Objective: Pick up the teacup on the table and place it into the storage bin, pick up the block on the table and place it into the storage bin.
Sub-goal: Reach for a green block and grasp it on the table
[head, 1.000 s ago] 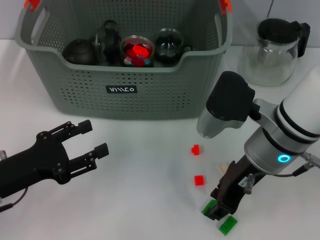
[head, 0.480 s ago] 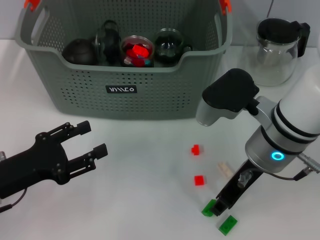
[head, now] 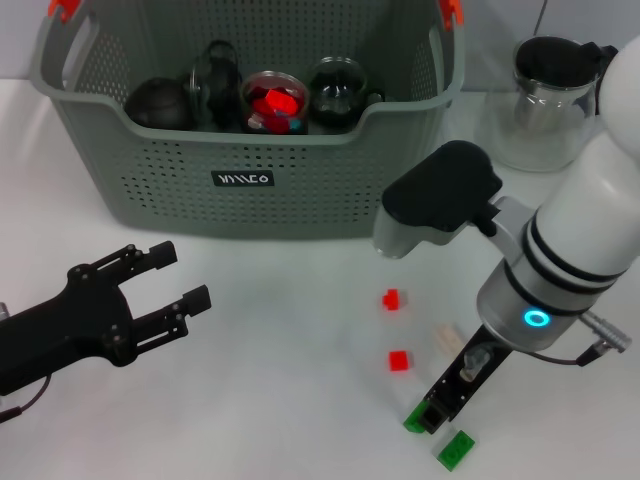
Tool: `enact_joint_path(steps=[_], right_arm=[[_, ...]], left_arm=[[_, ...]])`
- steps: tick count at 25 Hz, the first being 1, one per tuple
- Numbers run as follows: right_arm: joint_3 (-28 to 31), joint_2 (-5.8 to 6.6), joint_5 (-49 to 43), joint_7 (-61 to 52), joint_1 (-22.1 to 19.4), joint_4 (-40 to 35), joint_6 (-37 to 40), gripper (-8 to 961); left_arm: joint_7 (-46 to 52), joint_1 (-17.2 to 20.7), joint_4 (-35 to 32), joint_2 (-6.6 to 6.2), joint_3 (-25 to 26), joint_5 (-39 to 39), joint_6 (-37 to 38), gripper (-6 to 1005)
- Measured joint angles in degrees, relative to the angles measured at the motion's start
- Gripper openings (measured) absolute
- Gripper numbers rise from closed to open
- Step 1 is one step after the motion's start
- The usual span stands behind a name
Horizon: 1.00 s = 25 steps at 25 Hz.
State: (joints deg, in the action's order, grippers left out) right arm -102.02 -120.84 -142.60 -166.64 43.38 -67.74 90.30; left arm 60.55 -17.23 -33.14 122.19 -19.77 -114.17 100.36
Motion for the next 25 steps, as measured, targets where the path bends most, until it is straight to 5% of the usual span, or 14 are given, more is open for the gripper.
enact_joint_path(steps=[17, 25], right_arm=[[-3.43, -0.19, 0.26, -3.49, 1.87, 0.4, -1.92, 496], [-4.07, -0.18, 0.39, -4.87, 2.18, 1.28, -2.33, 593]], left_arm=[[-0.79, -0.18, 0.89, -0.12, 0.0, 0.0, -1.24, 753], [-0.79, -0.18, 0.89, -0.11, 0.0, 0.03, -1.24, 753]])
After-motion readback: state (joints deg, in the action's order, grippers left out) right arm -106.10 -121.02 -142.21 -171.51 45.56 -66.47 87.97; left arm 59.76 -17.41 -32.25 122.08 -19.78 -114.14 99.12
